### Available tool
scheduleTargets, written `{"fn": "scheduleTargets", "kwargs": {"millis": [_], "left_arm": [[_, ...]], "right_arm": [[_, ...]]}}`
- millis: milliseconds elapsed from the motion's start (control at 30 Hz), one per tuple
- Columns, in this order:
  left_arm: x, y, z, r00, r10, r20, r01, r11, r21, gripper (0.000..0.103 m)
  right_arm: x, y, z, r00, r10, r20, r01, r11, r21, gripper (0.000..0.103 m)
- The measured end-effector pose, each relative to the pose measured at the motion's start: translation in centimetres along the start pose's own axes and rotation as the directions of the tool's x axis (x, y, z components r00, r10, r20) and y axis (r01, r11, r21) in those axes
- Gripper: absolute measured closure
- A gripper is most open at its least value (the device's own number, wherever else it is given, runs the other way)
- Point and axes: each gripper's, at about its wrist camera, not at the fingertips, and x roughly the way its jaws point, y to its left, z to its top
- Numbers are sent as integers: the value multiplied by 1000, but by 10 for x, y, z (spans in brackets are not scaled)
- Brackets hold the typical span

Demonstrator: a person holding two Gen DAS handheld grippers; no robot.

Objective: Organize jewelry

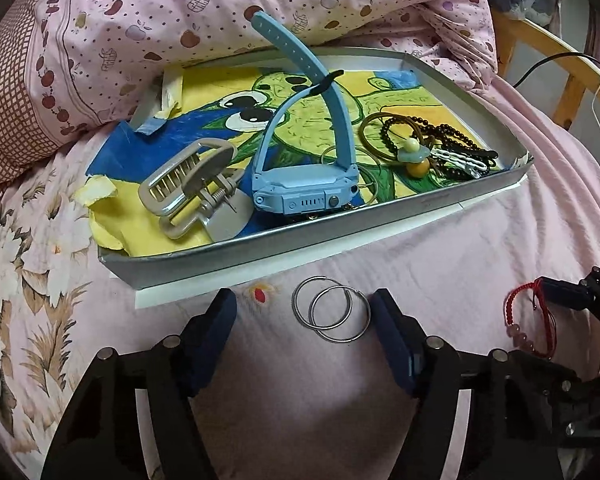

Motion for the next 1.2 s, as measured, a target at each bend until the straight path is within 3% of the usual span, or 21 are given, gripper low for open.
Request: {"fn": "scheduleTargets", "kwargs": {"millis": [300, 367, 433, 533, 733, 1200], "left_arm": [[-4, 8, -7, 1000, 3, 30, -2, 999, -47, 59], [-6, 10, -8, 999, -1, 34, 3, 998, -59, 62], [-8, 12, -9, 999, 3, 38, 0, 997, -73, 67], [-12, 18, -11, 999, -1, 43, 6, 995, -102, 74], [-17, 25, -14, 999, -15, 51, 22, 989, -147, 81], [-21, 28, -17, 998, 30, 53, -20, 983, -182, 97]], "right_arm": [[-3, 8, -2, 999, -25, 20, 26, 999, -21, 61], [-3, 11, -2, 999, -26, 24, 27, 999, -33, 66], [-4, 12, -2, 999, -22, 33, 24, 999, -41, 79], [-4, 11, -3, 999, -18, 32, 19, 999, -36, 86], [-4, 9, -3, 999, -11, 32, 11, 1000, -22, 88], [-4, 10, -3, 999, -14, 33, 15, 1000, -22, 88]]}}
